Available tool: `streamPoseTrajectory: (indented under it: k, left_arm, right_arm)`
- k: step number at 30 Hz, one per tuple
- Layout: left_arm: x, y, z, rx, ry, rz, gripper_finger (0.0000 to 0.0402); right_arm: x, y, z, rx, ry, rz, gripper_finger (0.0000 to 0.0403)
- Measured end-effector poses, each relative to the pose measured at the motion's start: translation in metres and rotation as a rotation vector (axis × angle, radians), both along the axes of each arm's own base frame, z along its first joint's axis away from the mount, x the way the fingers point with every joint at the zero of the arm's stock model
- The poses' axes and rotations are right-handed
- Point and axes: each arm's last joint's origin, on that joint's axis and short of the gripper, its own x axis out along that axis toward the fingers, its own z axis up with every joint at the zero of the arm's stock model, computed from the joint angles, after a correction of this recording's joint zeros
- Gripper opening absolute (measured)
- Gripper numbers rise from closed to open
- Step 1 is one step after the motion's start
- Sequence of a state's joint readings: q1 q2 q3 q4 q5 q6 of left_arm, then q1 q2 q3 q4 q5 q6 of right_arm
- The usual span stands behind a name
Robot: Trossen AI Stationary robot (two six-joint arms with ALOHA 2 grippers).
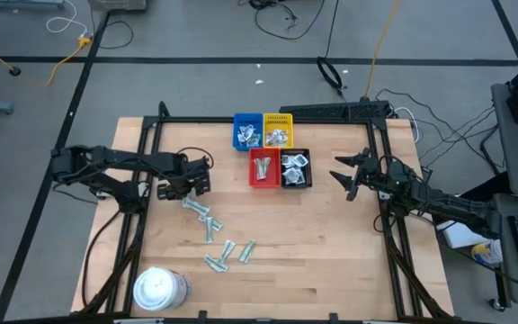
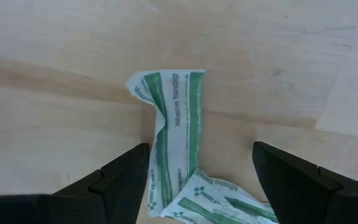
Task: Pick & Place First Aid Supplies
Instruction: Put the bandage pack into the red bin
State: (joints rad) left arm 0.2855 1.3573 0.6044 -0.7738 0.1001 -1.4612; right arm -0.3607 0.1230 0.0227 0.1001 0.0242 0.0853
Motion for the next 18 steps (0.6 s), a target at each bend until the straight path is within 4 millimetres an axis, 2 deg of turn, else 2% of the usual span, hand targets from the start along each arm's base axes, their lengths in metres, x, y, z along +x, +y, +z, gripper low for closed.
streamPoseTrajectory:
  k: [3, 6, 18]
  left_arm:
    - [0.0005, 0.0001, -0.0006, -0.001, 0.003, 0.000, 0.0290]
    - [0.0001, 0.0001, -0.0007, 0.000, 0.007, 0.000, 0.0257]
    - [-0.0010, -0.0004, -0.0008, -0.006, 0.012, -0.025, 0.0025]
  right_arm:
    - [0.0000, 0.0000, 0.0000, 0.000, 0.000, 0.000, 0.0262]
    - [0.0000, 0.0000, 0.0000, 0.000, 0.000, 0.000, 0.0262]
    - [0.0000, 0.0000, 0.0000, 0.000, 0.000, 0.000, 0.0262]
